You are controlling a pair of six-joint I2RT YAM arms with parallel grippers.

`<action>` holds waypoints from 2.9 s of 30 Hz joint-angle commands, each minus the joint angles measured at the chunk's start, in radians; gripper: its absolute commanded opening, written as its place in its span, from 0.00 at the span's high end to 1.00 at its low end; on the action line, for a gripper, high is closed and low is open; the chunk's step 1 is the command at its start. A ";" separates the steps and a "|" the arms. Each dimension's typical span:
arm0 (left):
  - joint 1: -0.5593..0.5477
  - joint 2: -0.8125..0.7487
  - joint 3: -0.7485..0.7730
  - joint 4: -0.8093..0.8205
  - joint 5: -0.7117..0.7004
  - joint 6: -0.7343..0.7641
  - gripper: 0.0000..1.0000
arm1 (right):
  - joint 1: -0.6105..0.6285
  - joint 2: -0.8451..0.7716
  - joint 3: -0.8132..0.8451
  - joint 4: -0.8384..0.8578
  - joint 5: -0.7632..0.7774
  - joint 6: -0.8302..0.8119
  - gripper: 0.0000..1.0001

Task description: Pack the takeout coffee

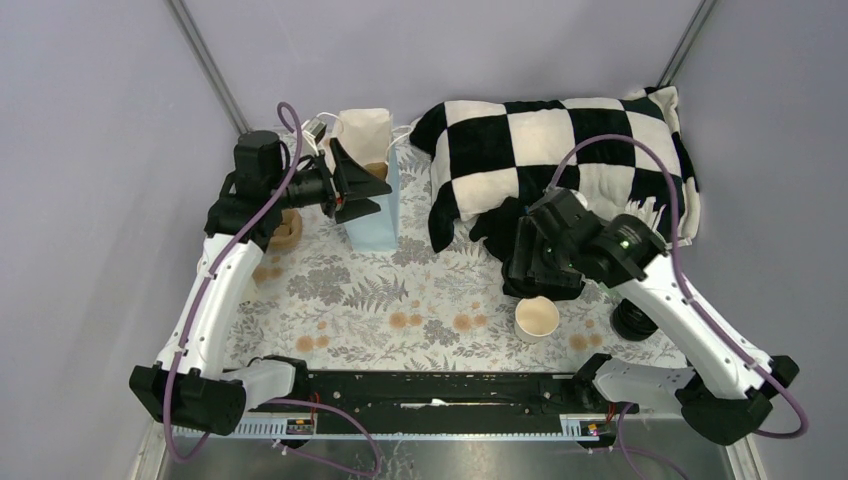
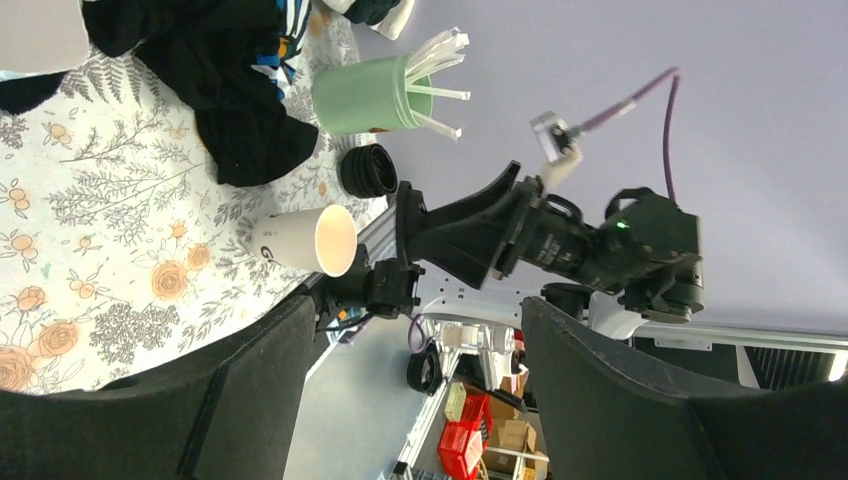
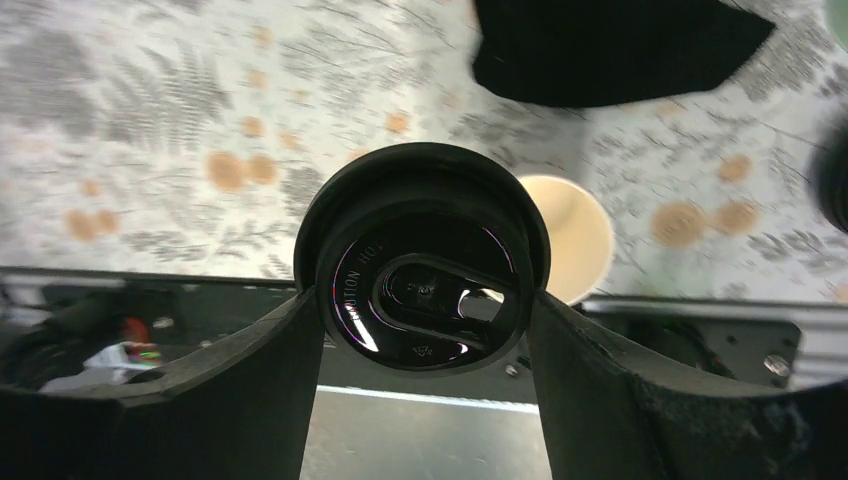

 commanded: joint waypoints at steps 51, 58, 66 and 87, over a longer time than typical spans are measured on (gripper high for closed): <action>-0.055 0.006 0.030 -0.015 0.002 0.077 0.19 | 0.140 0.031 -0.338 -0.041 0.242 0.195 0.35; -0.059 0.010 0.036 -0.016 0.002 0.078 0.19 | 0.141 0.030 -0.369 -0.025 0.225 0.196 0.34; -0.060 0.012 0.034 -0.016 0.004 0.080 0.19 | 0.140 0.029 -0.400 -0.012 0.222 0.199 0.34; -0.068 0.017 0.042 -0.015 0.002 0.085 0.18 | 0.141 0.023 -0.402 0.021 0.204 0.211 0.32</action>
